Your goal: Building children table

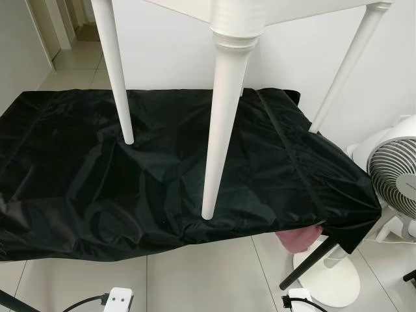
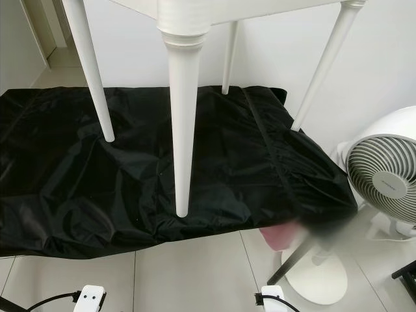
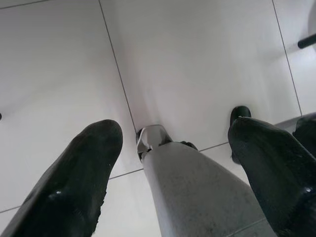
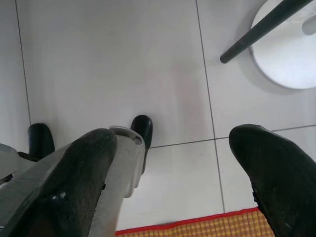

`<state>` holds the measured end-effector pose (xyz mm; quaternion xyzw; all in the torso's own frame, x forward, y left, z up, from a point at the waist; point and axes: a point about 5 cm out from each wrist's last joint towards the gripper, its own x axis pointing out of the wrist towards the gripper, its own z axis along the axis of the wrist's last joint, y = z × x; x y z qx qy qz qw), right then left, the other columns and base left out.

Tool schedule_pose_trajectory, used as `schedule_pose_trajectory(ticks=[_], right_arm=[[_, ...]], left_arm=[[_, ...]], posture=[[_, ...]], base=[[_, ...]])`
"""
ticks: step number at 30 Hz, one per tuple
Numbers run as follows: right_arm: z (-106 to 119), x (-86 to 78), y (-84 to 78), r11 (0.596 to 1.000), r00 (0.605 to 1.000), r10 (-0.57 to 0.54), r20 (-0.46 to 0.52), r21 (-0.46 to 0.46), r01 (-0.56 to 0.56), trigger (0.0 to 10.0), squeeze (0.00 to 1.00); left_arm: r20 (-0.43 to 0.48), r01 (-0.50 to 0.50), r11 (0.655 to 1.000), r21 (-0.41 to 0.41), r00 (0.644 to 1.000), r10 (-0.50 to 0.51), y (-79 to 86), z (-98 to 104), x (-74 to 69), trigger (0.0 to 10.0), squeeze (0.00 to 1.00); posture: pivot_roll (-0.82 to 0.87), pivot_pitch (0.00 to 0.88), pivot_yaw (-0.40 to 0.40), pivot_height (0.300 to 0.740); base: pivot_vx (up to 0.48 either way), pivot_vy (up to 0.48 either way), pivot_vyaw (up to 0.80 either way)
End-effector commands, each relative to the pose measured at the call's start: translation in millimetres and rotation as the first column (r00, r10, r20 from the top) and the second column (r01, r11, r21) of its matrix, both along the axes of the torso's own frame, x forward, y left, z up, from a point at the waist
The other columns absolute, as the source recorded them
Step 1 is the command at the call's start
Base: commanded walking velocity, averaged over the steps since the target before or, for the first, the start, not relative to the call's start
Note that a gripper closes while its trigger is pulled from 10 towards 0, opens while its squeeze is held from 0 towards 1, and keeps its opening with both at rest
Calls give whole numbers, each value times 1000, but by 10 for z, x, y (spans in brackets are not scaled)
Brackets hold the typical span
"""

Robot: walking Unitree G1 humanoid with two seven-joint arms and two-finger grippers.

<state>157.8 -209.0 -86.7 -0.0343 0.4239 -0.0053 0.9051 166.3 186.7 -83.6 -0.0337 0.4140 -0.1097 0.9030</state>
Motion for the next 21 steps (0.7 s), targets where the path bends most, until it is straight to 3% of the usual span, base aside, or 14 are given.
schedule_pose_trajectory(ticks=[1, 6, 21], right_arm=[[-24, -22, 39, 1000, 1000, -3, -23, 6, 3, 10000, 0], [-38, 18, 188, 999, 999, 19, -37, 46, -18, 10000, 0], [-42, 23, 184, 999, 998, 30, -55, 40, -28, 10000, 0]], left_arm=[[-20, -103, 990, 92, 994, 106, 48, -36, -32, 10000, 0], [-36, -65, 996, 62, 997, 67, -73, -51, -27, 10000, 0], [-52, -72, 996, 60, 996, 75, -117, -58, -8, 10000, 0]], posture=[[29, 3, 6, 740], [19, 0, 7, 740], [23, 0, -11, 740]], base=[[0, 0, 0], [0, 0, 0], [0, 0, 0]])
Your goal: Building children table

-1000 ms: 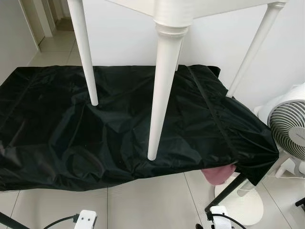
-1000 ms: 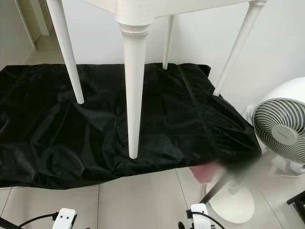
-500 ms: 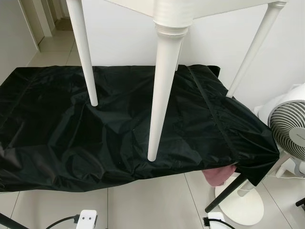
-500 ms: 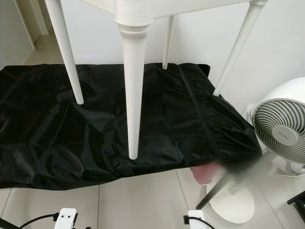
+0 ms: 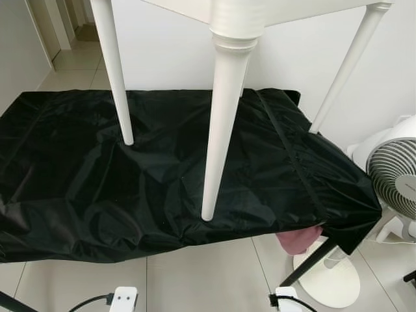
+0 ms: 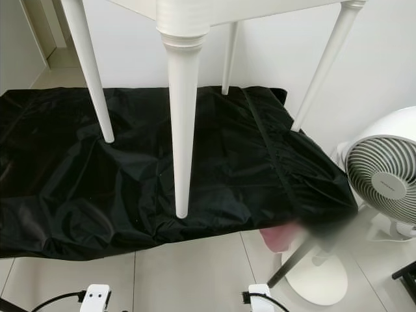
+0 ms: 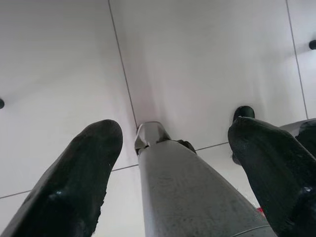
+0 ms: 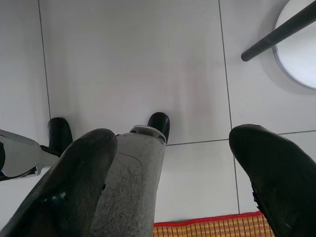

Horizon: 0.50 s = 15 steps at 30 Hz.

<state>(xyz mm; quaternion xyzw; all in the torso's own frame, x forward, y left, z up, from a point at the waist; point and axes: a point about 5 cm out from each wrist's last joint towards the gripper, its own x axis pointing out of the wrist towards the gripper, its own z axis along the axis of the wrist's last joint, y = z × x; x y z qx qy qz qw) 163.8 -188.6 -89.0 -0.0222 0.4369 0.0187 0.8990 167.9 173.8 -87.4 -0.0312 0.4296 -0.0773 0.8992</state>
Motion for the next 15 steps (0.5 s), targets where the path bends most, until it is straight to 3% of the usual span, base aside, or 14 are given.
schedule_pose_trajectory(ticks=[1, 15], right_arm=[[-18, -35, -21, 1000, 1000, -5, -26, -2, 5, 10000, 0], [-19, -33, -32, 1000, 999, -11, -32, -1, 11, 10000, 0]], left_arm=[[-22, -26, 999, 23, 999, 26, 14, -20, -23, 10000, 0], [-28, -44, 999, 26, 999, 45, 11, -25, -26, 10000, 0]], posture=[[24, 0, -12, 740], [36, 0, -24, 740]], base=[[0, 0, 0], [0, 0, 0]])
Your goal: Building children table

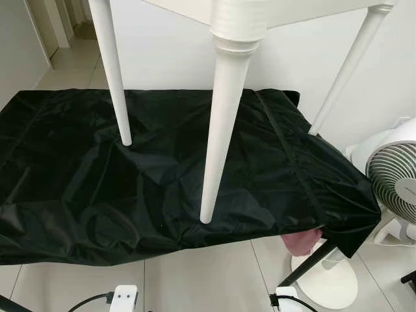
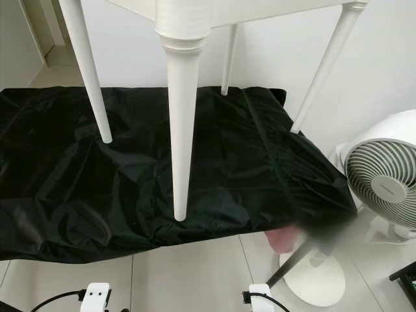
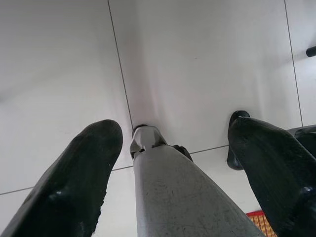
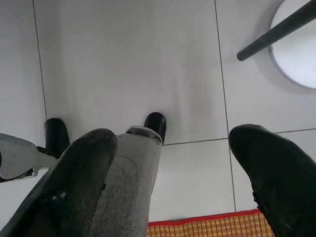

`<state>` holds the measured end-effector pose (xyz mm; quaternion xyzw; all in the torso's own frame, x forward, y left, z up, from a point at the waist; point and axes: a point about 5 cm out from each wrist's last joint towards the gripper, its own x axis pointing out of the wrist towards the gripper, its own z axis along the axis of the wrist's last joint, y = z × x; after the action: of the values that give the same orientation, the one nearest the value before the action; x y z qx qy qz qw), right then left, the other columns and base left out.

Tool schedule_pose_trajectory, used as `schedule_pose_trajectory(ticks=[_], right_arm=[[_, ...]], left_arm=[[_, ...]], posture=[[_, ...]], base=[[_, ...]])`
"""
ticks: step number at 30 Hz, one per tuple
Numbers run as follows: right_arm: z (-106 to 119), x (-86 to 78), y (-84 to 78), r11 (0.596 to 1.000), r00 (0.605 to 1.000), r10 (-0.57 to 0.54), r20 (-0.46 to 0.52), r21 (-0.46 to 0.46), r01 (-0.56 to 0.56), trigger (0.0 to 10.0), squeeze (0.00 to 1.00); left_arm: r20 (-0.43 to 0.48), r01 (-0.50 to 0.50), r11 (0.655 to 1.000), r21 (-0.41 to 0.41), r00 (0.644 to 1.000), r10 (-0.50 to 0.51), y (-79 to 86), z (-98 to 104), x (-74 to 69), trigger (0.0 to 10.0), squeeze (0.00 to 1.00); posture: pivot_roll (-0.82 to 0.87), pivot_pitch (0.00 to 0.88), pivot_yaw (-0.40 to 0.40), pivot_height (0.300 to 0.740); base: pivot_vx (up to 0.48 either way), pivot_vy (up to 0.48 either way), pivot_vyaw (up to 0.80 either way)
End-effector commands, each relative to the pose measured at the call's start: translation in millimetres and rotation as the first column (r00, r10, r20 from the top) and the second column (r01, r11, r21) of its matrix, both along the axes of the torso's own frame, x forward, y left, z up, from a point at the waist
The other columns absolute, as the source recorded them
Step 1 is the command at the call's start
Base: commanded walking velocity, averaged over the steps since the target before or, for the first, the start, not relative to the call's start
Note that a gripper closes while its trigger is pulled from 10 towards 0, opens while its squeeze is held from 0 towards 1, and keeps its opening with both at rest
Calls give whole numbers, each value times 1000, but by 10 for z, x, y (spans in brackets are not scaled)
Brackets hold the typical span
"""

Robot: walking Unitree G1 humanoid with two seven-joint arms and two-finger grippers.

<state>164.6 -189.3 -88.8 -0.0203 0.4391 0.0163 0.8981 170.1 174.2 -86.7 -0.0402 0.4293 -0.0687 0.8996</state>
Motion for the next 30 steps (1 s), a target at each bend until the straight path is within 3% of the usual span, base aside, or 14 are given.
schedule_pose_trajectory(ticks=[1, 30], right_arm=[[-20, -42, -27, 1000, 1000, -3, -27, -2, 3, 10000, 0], [-28, -43, 22, 1000, 999, 20, -34, 2, -20, 10000, 0]], left_arm=[[-29, -16, 999, 37, 999, 17, 1, -33, -50, 10000, 0], [-40, 13, 998, 54, 999, -11, 4, -41, -64, 10000, 0]], posture=[[37, 0, -25, 740], [45, 0, -16, 740]], base=[[0, 0, 0], [0, 0, 0]])
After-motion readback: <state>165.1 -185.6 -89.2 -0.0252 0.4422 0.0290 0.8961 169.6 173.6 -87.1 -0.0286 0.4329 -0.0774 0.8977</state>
